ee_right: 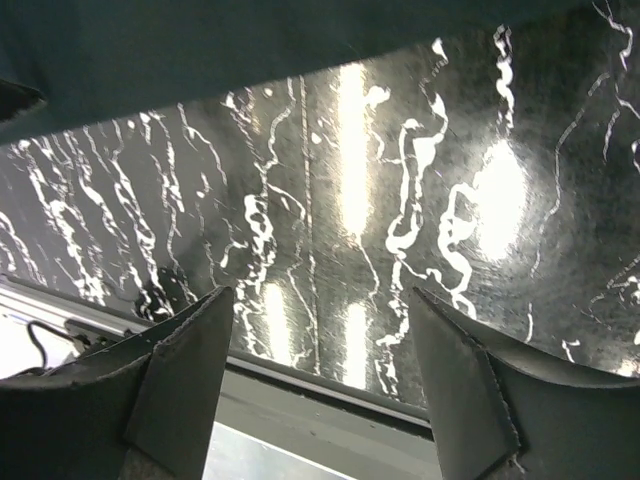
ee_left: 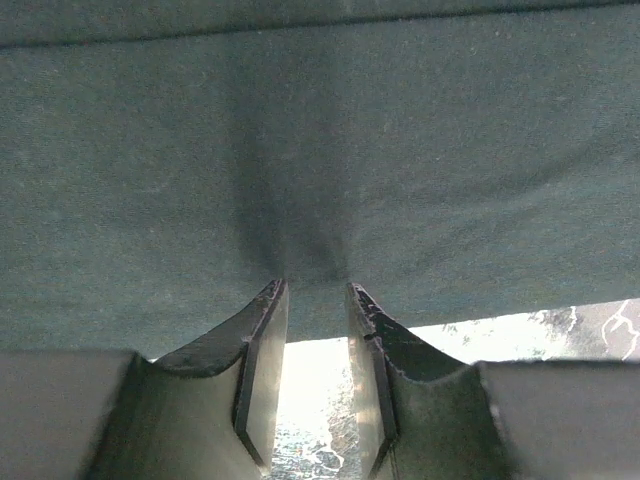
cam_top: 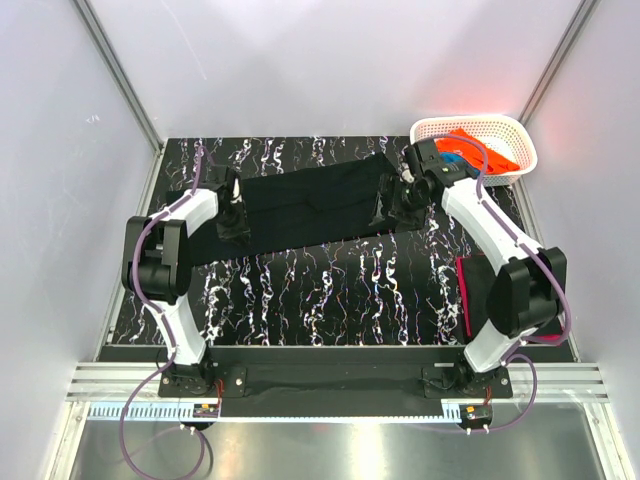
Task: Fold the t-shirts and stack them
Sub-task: Fold the tshirt
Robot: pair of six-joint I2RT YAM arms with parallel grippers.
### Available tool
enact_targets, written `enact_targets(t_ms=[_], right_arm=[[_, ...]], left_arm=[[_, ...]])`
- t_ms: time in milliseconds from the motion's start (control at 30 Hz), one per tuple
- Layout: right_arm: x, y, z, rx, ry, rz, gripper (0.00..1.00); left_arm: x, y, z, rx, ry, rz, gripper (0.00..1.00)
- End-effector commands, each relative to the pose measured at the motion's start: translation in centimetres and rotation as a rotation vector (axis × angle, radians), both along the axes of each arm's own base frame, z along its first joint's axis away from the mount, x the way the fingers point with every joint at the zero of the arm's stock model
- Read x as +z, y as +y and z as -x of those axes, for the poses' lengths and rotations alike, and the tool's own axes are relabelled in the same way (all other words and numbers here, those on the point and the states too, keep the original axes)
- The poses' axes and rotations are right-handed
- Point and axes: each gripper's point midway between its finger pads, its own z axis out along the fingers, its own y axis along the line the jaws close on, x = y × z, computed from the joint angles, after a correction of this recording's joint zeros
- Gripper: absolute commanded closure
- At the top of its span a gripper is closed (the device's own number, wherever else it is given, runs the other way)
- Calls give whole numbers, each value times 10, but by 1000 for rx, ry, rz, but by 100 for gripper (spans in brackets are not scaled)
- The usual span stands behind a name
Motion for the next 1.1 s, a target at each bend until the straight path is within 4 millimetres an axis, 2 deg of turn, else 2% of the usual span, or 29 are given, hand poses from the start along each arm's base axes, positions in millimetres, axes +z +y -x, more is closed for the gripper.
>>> enact_targets(t_ms=[0,67,133,167,233,367,567,600,767,900,967,1000,1067], right_arm=[[22,1,-1,37,-111,-34,22],[21,0,2,43,-110,-33,21],[21,-1,3,45,-113,-28,15],[22,-1,3,43,-115,-29,1],[25,-2,3,47,-127,-27,0],[28,-5,2,50,-144,-11,0],[21,-3,-6,52,-129,-1,0],[23,-2,-9,52,-134,-4,0],[3,1,-24,45,-94,24,0],[-8,-4,-41,6,-91,79,0],[-20,-7,-50,-12,-77,109,0],[-18,-6,-56,-14,-88,113,0],[-30,-8,-67,-32,-75,149,0]], left_arm=[[17,4,-19,20,-77,-25,64],[9,3,-17,17,-59,-24,64],[-8,2,-14,8,-14,-18,64],[-15,1,-11,4,6,-14,64],[-27,1,-4,-4,38,-19,65],[-26,-7,3,-6,38,11,65],[-29,-23,37,5,149,69,64],[-31,-28,47,-3,182,75,64],[-27,-59,79,2,221,155,64],[-26,-89,113,-26,259,203,64],[-14,-112,124,-46,236,255,64],[-16,-118,136,-52,248,265,64],[-9,-143,148,-69,243,322,64]])
